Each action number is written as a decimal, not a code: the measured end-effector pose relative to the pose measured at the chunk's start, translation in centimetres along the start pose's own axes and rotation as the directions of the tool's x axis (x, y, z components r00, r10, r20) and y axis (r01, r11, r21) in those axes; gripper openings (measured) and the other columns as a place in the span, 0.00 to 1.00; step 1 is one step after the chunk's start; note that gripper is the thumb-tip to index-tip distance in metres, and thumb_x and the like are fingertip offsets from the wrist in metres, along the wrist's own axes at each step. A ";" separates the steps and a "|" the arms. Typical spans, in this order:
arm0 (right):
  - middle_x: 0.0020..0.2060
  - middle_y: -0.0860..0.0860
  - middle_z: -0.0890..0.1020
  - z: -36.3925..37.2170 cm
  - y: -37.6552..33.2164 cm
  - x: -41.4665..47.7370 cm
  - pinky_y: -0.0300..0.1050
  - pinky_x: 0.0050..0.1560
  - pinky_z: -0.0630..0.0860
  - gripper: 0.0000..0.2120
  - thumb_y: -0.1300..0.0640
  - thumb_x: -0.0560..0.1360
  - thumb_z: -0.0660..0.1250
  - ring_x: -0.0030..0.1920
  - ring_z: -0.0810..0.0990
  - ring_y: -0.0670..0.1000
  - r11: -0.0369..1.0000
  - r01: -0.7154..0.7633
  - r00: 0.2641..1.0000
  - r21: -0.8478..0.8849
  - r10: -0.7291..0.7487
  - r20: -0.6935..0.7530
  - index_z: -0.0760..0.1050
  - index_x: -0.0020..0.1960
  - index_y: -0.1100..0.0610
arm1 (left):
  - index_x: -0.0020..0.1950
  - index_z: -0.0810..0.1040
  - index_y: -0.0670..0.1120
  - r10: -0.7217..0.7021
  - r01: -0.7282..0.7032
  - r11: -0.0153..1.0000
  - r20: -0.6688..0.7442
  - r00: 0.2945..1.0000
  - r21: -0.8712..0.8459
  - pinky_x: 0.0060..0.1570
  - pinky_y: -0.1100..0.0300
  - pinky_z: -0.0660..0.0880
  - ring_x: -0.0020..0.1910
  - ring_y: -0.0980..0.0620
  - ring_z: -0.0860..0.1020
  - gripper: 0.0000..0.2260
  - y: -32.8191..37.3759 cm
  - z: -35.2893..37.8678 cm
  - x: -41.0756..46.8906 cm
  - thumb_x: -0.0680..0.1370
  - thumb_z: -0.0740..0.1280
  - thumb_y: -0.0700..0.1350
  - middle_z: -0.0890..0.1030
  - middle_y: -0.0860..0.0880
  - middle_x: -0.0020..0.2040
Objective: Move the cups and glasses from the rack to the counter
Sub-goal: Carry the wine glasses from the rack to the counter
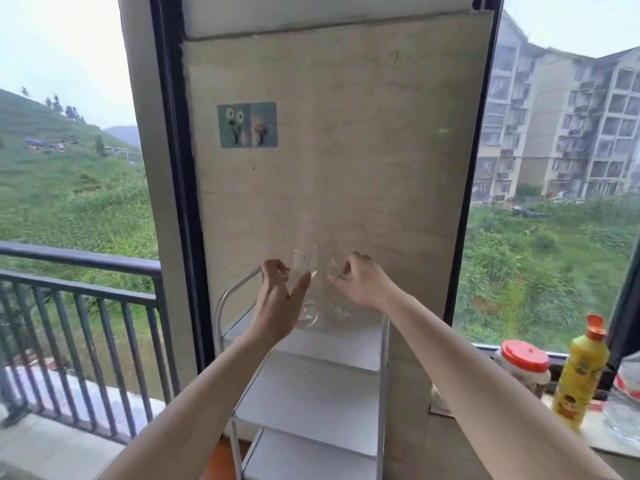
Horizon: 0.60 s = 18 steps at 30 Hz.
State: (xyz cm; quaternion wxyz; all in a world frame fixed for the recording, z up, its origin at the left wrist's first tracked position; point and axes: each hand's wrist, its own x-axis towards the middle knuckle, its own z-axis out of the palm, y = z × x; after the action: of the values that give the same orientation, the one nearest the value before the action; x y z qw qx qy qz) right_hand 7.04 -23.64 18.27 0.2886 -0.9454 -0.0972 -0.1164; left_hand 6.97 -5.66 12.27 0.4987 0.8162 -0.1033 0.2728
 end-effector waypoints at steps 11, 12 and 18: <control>0.58 0.45 0.78 -2.2 -2.0 -3.1 0.38 0.57 0.72 0.36 0.44 0.71 0.76 0.56 0.78 0.45 0.852 0.195 0.930 0.485 -0.004 -0.368 0.65 0.74 0.51 | 0.62 0.59 0.58 0.082 -0.163 0.941 -0.268 0.960 -0.295 0.48 0.45 0.80 0.49 0.47 0.78 0.20 6.0 -3.5 -1.2 0.75 0.65 0.57 0.76 0.39 0.54; 0.56 0.44 0.80 -2.6 -2.3 -3.4 0.42 0.60 0.75 0.33 0.42 0.70 0.75 0.55 0.80 0.44 0.839 0.236 0.910 0.491 -0.013 -0.415 0.69 0.71 0.48 | 0.62 0.59 0.57 0.099 -0.188 0.929 -0.275 0.956 -0.319 0.47 0.46 0.80 0.47 0.49 0.78 0.20 6.9 -3.9 -1.3 0.75 0.65 0.56 0.76 0.40 0.52; 0.51 0.43 0.81 -5.2 -2.6 -6.9 0.52 0.56 0.80 0.28 0.37 0.67 0.69 0.51 0.81 0.43 0.786 0.371 0.808 0.494 -0.011 -0.590 0.72 0.63 0.48 | 0.64 0.62 0.53 0.155 -0.269 0.864 -0.283 0.947 -0.426 0.41 0.56 0.79 0.44 0.55 0.79 0.24 10.6 -2.9 -2.7 0.74 0.65 0.61 0.77 0.48 0.46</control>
State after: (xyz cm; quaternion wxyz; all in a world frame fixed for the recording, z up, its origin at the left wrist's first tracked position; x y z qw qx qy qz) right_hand -1.03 -25.31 21.90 0.5678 -0.7164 -0.1396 -0.3807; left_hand -0.93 -8.52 19.91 0.6529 0.6196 -0.1939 0.3901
